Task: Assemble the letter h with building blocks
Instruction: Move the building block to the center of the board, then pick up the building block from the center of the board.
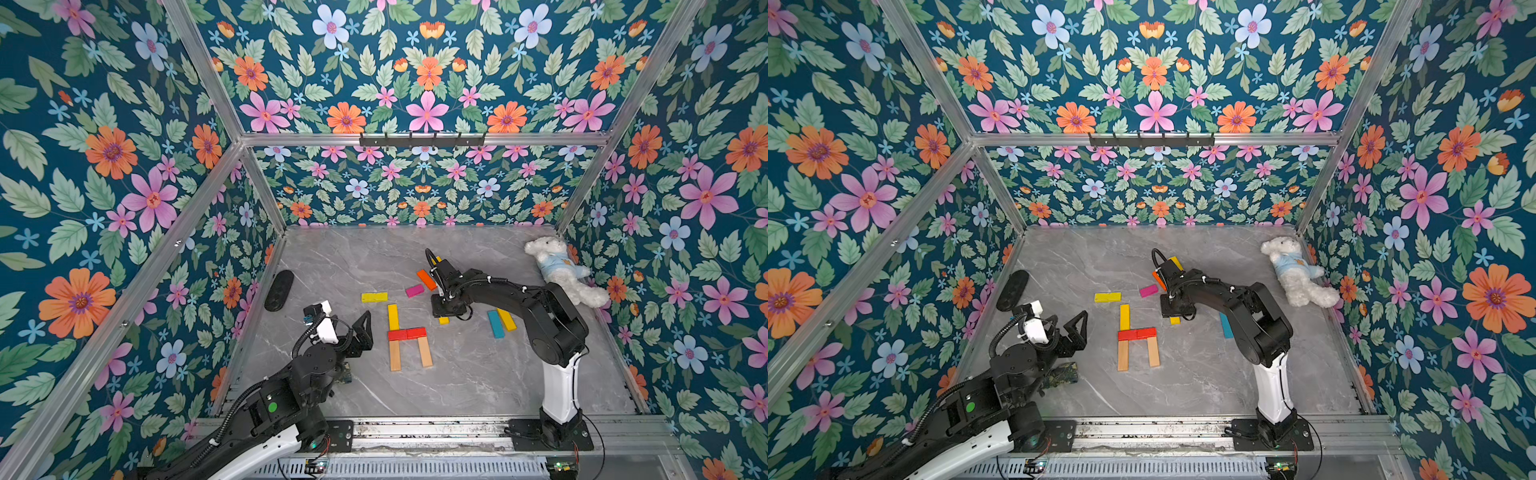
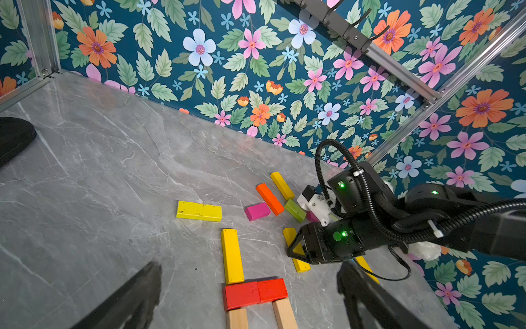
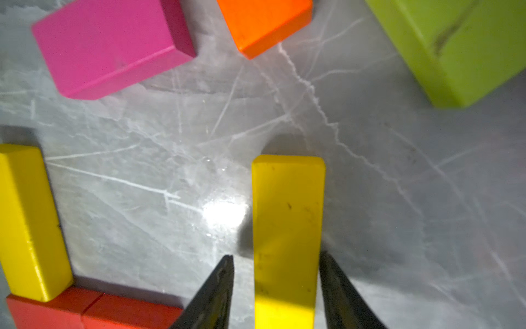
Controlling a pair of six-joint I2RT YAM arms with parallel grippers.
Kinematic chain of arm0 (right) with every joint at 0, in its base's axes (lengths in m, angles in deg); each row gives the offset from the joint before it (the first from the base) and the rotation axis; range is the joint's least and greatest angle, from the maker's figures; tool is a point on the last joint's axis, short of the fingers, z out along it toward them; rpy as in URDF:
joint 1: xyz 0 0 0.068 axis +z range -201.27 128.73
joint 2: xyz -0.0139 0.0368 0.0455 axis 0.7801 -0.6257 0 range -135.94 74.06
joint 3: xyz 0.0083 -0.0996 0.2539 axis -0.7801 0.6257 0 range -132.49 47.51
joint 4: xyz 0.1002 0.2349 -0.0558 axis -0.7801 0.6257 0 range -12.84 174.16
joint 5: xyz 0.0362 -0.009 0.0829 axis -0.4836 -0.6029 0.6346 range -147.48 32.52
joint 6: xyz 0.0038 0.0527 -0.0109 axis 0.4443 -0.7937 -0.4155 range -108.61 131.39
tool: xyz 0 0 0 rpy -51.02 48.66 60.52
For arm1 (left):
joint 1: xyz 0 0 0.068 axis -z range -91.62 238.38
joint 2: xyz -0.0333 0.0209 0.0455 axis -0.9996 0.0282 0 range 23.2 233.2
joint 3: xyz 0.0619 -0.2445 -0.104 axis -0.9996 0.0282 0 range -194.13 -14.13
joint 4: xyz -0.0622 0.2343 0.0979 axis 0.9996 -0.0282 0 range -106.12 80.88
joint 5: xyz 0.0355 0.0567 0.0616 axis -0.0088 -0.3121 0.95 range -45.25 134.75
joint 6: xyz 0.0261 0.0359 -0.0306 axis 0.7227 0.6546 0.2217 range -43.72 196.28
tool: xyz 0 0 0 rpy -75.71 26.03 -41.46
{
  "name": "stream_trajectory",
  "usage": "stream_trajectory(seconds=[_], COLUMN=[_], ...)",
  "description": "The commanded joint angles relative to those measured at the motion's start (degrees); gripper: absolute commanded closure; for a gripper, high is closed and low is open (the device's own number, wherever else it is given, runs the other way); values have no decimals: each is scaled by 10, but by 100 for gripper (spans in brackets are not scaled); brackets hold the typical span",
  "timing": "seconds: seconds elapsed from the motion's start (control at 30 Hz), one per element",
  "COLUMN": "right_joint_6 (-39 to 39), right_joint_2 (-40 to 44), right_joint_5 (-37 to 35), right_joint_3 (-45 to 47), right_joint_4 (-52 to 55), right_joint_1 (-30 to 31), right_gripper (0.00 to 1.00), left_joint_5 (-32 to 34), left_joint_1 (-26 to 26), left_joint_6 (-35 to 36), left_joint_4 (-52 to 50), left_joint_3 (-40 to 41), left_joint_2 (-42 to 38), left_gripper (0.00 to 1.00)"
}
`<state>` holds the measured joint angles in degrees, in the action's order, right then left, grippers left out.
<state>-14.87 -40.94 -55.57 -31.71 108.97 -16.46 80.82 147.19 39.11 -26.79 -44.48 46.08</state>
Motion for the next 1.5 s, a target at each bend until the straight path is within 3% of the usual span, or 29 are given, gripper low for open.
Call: stream_trajectory(seconds=[0.0,0.17,0.33,0.5,0.6,0.67,0.9,1.0,1.47], right_joint_6=[-9,-21,-54,-175,-220,-189,18,70,154], right_joint_2=[3,77,144,145,143,126,-6,-45,-111], right_joint_5=[-22,-59,-87,-78,-59,-28,-60,-83,-75], right_joint_3=[0,11,47,75,90,71,-92,-127,-182], right_joint_4=[15,12,24,34,-13,-49,22,31,35], right_joint_1=[-1,-8,-85,-179,-187,-180,-97,-91,-90], right_gripper=[41,39,37,34,33,33,32,33,37], left_joint_5=[7,4,4,3,0,-1,-3,3,20], left_joint_1=[0,0,0,-1,0,-1,-1,0,0], left_joint_6=[2,2,3,3,4,5,4,3,0], left_joint_4=[0,1,6,19,25,28,27,18,4], left_joint_3=[-2,-5,-3,0,0,0,3,1,-4], left_joint_2=[2,2,4,13,18,22,22,20,26], left_gripper=[1,1,1,1,1,1,1,1,1])
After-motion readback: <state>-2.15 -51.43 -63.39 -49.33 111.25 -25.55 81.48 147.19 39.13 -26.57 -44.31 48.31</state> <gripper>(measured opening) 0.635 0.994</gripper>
